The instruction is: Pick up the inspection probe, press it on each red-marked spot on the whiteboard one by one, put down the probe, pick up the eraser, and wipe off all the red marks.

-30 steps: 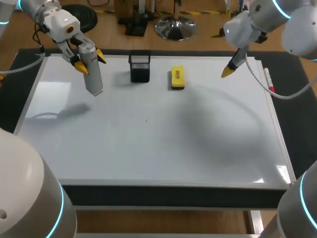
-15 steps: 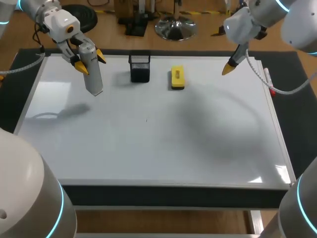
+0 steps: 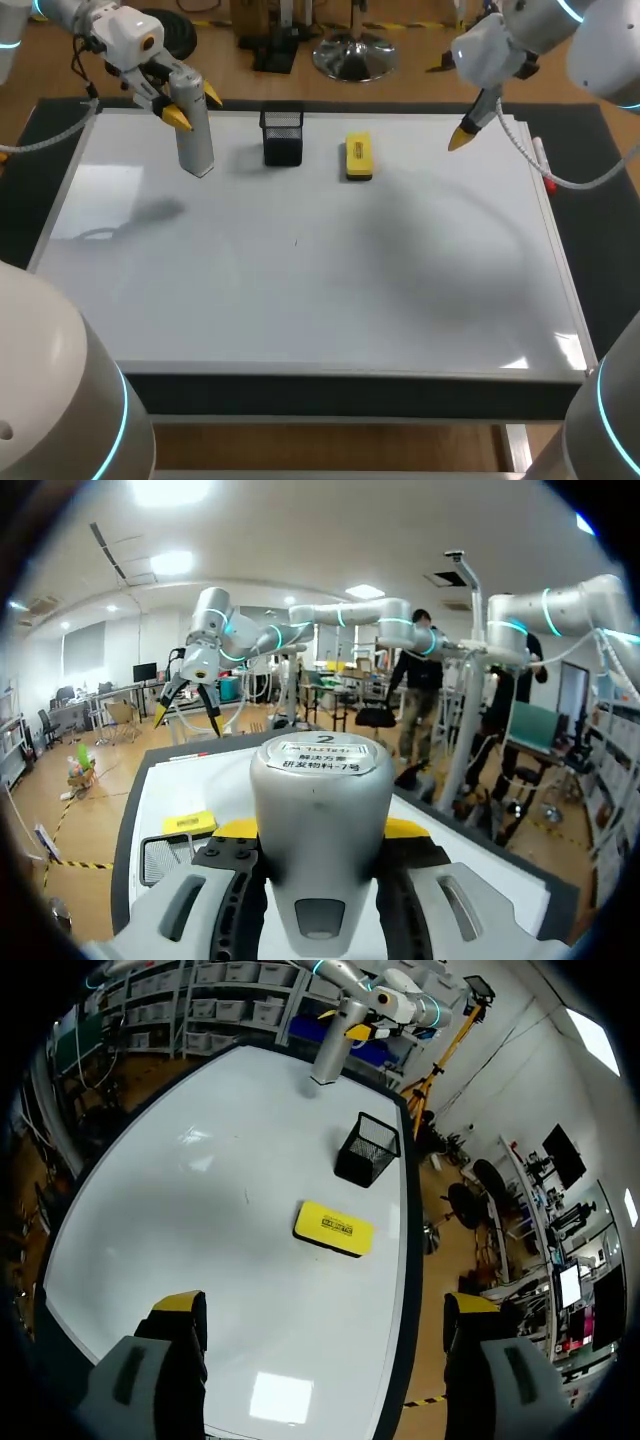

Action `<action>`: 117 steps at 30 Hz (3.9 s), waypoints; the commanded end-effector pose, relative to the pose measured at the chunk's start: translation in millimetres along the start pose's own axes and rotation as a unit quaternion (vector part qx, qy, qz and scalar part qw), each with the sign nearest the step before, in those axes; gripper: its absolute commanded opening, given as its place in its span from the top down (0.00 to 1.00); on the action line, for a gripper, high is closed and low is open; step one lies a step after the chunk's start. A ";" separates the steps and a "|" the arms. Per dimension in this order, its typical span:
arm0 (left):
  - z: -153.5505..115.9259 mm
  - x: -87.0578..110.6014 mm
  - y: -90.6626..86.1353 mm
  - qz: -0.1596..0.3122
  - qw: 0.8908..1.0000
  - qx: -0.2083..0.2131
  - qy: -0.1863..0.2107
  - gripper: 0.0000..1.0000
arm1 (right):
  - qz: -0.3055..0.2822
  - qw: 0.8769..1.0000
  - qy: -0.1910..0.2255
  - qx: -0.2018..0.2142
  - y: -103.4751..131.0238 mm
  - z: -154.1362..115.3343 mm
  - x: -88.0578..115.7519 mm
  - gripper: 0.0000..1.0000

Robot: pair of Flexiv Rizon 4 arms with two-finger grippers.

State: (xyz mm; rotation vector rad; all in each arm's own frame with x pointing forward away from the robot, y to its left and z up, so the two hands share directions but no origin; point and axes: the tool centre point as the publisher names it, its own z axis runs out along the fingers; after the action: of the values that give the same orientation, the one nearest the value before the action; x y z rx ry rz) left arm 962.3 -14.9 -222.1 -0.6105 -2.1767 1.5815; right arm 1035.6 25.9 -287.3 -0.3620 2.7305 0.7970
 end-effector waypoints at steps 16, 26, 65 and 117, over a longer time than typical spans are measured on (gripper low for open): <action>33.3 -45.9 -42.0 -0.081 0.978 -0.029 -0.192 1.00 | 0.000 1.000 0.002 0.002 -0.1 -0.6 -0.6 0.00; 30.6 -67.3 -56.3 -0.083 0.966 -0.009 -0.245 1.00 | 0.000 1.000 0.002 0.002 -0.1 -0.6 -0.6 0.00; 31.0 -156.2 -70.7 -0.013 0.971 0.039 -0.237 1.00 | 0.000 1.000 0.002 0.002 -0.1 -0.6 -0.6 0.00; 47.6 -182.8 -2.6 -0.025 0.965 0.052 -0.257 1.00 | 0.000 1.000 0.002 0.002 -0.1 -0.6 -0.6 0.00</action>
State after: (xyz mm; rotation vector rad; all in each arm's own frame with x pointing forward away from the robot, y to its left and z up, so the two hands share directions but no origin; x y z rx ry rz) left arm 1085.4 -151.6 -238.9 -0.1071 -2.4221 1.9732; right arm 1036.0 25.8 -287.0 -0.3620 2.7320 0.7963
